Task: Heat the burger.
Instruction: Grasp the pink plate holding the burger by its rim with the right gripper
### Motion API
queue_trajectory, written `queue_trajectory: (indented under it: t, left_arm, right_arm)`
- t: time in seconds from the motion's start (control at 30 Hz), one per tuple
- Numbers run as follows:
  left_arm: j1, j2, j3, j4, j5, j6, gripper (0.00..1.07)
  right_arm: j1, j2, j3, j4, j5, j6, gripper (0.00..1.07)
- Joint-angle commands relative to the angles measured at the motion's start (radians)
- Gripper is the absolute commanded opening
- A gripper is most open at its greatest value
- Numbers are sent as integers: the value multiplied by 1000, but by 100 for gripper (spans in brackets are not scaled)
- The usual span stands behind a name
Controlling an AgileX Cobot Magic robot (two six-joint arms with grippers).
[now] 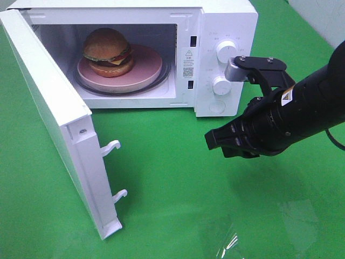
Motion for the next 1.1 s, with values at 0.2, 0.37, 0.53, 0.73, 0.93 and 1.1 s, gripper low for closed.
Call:
queue_trajectory:
  t: [0.2,0.37,0.53,0.73,0.93,1.1]
  left_arm:
    - [-7,-6,4,-6,1,-5,97]
    - [-7,-6,4,-6,1,-5,97]
    - [-7,-6,4,-6,1,-5,97]
    - [-7,-6,4,-6,1,-5,97]
    - [-7,-6,4,-6,1,-5,97]
    - [-7,-6,4,-6,1,-5,97]
  right_arm:
    - [3,-11,-48,-234,131,-248,19]
    - [3,-11,-66,-319,140,-322,21]
    - [3,-11,-92,-371,135,-462,23]
    - [3,-11,-125,-371,138,-707,28]
    - [3,-11,-125,-378,95,-828,62]
    - [3,-11,-125,-413,89,-880,86]
